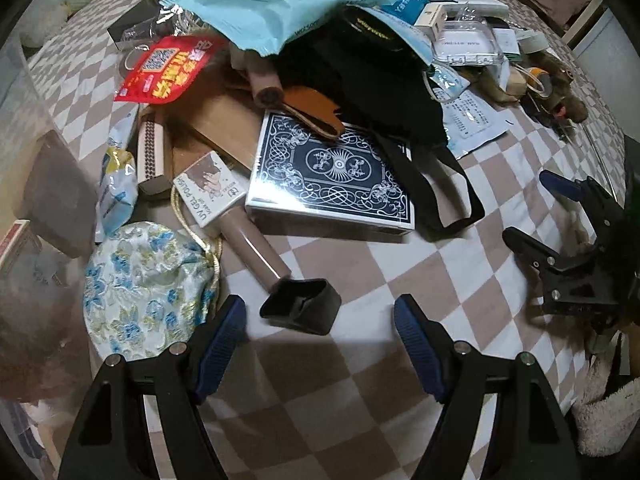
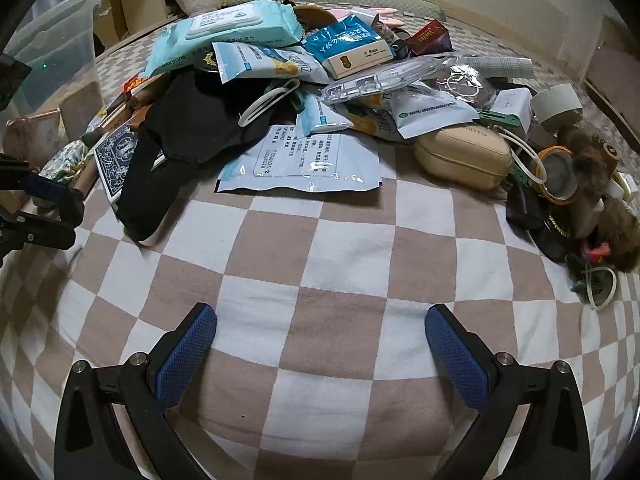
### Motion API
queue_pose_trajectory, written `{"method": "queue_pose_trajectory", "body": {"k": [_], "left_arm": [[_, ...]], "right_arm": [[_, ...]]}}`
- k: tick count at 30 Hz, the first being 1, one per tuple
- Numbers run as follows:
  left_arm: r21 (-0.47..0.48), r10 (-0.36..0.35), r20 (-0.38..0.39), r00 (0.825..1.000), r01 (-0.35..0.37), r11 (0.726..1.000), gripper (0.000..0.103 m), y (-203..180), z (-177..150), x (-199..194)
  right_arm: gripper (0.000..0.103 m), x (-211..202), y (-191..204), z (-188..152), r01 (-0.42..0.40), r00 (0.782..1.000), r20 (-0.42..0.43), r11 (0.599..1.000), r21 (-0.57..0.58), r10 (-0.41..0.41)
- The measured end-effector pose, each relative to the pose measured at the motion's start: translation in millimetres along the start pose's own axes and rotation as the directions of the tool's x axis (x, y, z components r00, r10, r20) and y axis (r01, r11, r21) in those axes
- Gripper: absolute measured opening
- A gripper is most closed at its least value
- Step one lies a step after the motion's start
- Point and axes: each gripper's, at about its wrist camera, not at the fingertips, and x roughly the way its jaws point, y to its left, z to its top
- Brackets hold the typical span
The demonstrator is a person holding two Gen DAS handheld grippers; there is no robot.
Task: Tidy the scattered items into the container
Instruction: 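Lower the left gripper onto the small black cap and close it, then grasp the white paper sachet with the right gripper while the left gripper holds the black cap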
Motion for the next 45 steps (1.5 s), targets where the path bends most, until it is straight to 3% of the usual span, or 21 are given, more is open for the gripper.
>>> {"method": "queue_pose_trajectory", "body": {"k": [4,6,10,11,13,16,19,20,22,25,28,33,37,38,40,45], "left_arm": [[-0.009,-0.009,-0.004,1.0,0.009,1.0,0.076,2,1,2],[-0.016,-0.015,0.003,1.0,0.015,1.0,0.063,4,1,1],[-0.026,-0.022,0.018,1.0,0.023,0.999,0.051,8,1,-2],[-0.024,-0.02,0.02,1.0,0.02,1.0,0.048,9,1,-3],[-0.02,-0.014,0.021,1.0,0.015,1.0,0.041,10,0,-4],[-0.011,-0.014,0.021,1.0,0.014,1.0,0.038,12,0,-5],[0.002,-0.022,0.02,1.0,0.021,1.0,0.037,13,0,-6],[0.008,-0.024,0.02,1.0,0.024,1.0,0.037,12,0,-7],[0.03,-0.025,0.019,1.0,0.024,0.999,0.037,9,-1,-7],[0.07,-0.018,0.016,1.0,0.017,0.997,0.037,4,-1,-8],[0.097,-0.022,0.016,1.0,0.02,0.995,0.037,0,-1,-9],[0.137,-0.016,0.014,1.0,0.014,0.99,0.037,-5,0,-9],[0.144,-0.014,0.012,1.0,0.012,0.989,0.035,-3,4,-10],[0.144,-0.016,0.014,1.0,0.014,0.989,0.034,-3,5,-11],[0.146,-0.017,0.022,1.0,0.014,0.989,0.032,-1,7,-14],[0.146,-0.011,0.041,0.999,0.005,0.989,0.026,5,12,-19]], "right_arm": [[0.103,0,-1,-1,-0.004,1.0,-0.001,1.0,0.002,0.004],[0.103,-1,-1,-2,-0.001,1.0,0.005,1.0,0.0,0.001],[0.103,-8,-4,-1,-0.009,1.0,0.023,1.0,0.007,0.008],[0.1,-12,-7,0,-0.013,0.999,0.03,1.0,0.016,0.013],[0.079,-18,-11,2,-0.002,0.999,0.046,1.0,0.025,0.0],[0.059,-25,-17,9,0.058,0.996,0.065,0.998,-0.014,-0.057],[0.057,-29,-12,8,0.197,0.977,0.12,0.966,-0.17,-0.178],[0.057,-29,-9,6,0.258,0.962,0.154,0.934,-0.247,-0.225],[0.057,-26,6,3,0.384,0.921,0.239,0.825,-0.415,-0.308],[0.057,-20,18,0,0.459,0.888,0.309,0.684,-0.567,-0.339],[0.056,-10,27,-10,0.481,0.876,0.343,0.557,-0.677,-0.34],[0.055,5,41,-12,0.525,0.844,0.406,0.379,-0.763,-0.352],[0.034,28,50,-10,0.548,0.817,0.454,0.236,-0.802,-0.354],[0.032,35,52,-10,0.555,0.81,0.469,0.2,-0.807,-0.353],[0.032,42,55,-7,0.568,0.796,0.492,0.156,-0.808,-0.352],[0.032,47,60,6,0.568,0.795,0.496,0.139,-0.811,-0.349]]}}
